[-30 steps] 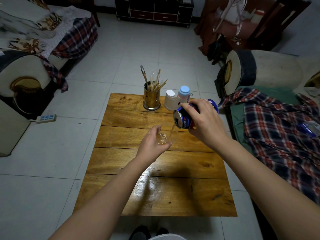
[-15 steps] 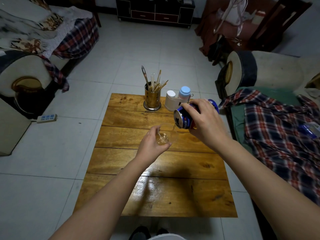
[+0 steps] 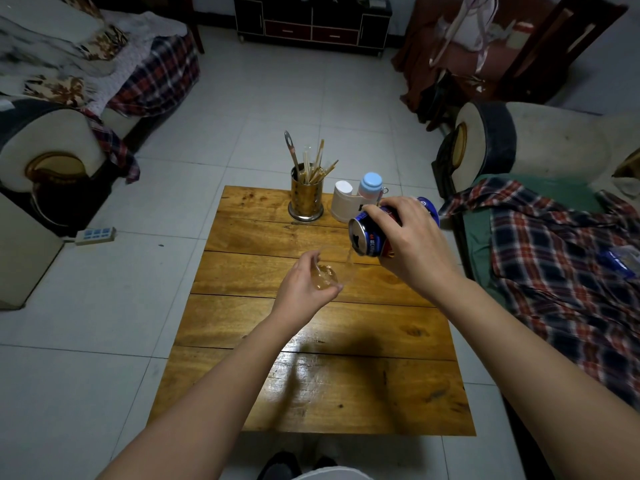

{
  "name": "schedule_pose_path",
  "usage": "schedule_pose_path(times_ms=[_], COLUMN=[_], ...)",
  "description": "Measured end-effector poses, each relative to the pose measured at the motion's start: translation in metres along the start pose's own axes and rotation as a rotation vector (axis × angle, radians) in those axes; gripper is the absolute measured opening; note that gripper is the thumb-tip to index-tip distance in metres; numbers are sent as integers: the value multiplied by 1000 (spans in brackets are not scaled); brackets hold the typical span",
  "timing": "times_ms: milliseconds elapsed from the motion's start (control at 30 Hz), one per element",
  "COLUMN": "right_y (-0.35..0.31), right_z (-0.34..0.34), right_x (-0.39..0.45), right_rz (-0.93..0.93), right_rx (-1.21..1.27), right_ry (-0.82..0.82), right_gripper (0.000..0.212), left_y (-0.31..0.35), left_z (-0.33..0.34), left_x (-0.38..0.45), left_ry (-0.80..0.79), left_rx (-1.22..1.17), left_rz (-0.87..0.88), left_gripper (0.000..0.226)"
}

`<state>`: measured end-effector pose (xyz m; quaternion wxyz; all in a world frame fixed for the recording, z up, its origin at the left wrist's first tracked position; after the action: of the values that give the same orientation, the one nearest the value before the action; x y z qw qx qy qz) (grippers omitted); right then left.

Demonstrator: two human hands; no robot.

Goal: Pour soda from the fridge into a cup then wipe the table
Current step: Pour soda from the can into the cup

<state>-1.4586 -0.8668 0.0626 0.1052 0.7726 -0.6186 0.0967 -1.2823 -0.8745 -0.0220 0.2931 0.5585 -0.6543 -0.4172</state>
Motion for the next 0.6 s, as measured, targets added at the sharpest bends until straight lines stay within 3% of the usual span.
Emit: schedule_pose_path(times_ms=[600], right_y=[-2], right_z=[0], right_x=[1], right_rz=[-11], right_rx=[-17], right_ry=[-1], right_gripper=[72], left_y=[-1], left_z=[1], left_x=[0], left_ry=[-7], left_rx=[-19], left_rz=[2], left_gripper=[73])
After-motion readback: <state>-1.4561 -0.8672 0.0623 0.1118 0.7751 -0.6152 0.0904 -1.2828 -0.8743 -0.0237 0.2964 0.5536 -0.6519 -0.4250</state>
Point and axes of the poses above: each hand's wrist, its own x-axis towards the middle knuckle, its own z-axis out of the palm, y = z × x, the point moved 1 cm from there along x, towards the middle knuckle, and after that the axes turned 5 degrees about -x, right-handed, at the moved point
